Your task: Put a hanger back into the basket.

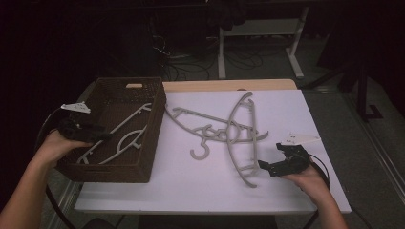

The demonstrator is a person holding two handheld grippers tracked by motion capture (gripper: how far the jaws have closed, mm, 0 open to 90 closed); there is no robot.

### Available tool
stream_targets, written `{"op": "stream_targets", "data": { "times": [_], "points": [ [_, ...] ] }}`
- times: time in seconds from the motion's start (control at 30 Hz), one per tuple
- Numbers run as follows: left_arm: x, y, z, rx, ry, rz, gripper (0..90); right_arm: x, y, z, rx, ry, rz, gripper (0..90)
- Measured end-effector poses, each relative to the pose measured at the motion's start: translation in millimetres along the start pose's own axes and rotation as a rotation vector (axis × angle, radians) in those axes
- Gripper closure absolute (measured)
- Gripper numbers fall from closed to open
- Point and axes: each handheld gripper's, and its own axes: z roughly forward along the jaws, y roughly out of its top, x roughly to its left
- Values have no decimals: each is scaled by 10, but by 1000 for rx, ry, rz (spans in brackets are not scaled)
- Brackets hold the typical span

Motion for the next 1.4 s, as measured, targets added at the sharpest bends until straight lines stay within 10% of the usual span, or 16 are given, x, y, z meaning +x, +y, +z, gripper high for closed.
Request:
{"op": "stream_targets", "data": {
  "times": [0.7,1.4],
  "points": [
    [-776,693,170,-220,-163,109,169,-8,12,-34,-8,-9,1,0],
    [-1821,1020,992,-243,-310,208,79,23,89,12,19,-32,-9,0]
  ]
}}
